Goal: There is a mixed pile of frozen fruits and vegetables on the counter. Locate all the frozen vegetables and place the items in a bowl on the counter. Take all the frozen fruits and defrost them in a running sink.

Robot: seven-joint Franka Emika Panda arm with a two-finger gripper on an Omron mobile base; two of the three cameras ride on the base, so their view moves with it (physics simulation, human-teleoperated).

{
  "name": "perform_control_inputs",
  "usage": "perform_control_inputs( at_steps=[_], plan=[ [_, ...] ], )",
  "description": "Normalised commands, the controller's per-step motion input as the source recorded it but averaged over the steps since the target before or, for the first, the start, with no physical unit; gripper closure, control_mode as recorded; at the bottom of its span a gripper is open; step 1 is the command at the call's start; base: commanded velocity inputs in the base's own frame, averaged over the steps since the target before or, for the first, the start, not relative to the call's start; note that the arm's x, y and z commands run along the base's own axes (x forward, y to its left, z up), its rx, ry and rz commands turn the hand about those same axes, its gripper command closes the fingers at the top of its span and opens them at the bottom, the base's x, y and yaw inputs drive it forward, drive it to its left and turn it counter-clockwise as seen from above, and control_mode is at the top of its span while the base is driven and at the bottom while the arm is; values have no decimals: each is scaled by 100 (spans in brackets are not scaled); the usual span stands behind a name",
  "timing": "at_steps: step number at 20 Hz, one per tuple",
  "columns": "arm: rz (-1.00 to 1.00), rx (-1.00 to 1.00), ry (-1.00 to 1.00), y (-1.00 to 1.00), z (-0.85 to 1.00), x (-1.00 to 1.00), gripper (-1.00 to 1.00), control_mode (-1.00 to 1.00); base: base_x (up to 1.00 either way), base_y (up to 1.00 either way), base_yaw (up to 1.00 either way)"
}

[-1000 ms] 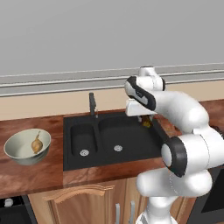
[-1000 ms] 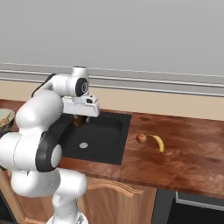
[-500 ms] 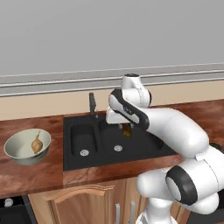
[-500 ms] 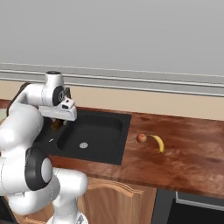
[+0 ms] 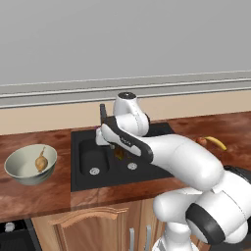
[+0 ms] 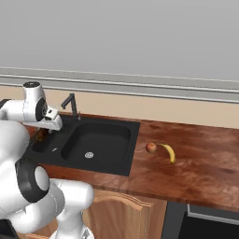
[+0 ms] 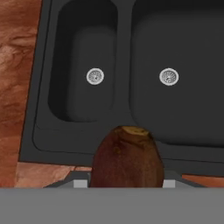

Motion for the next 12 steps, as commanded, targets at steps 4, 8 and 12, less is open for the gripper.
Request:
perform_control_inputs(
  at_steps=[4,8,12],
  plan=[
    [0,0,-2,82,26,25,100,-100,0,0,0],
    [0,0,-3,80,48,9,100,-100,0,0,0],
    [0,-1,-1,84,45,1,100,-100,0,0,0]
  ],
)
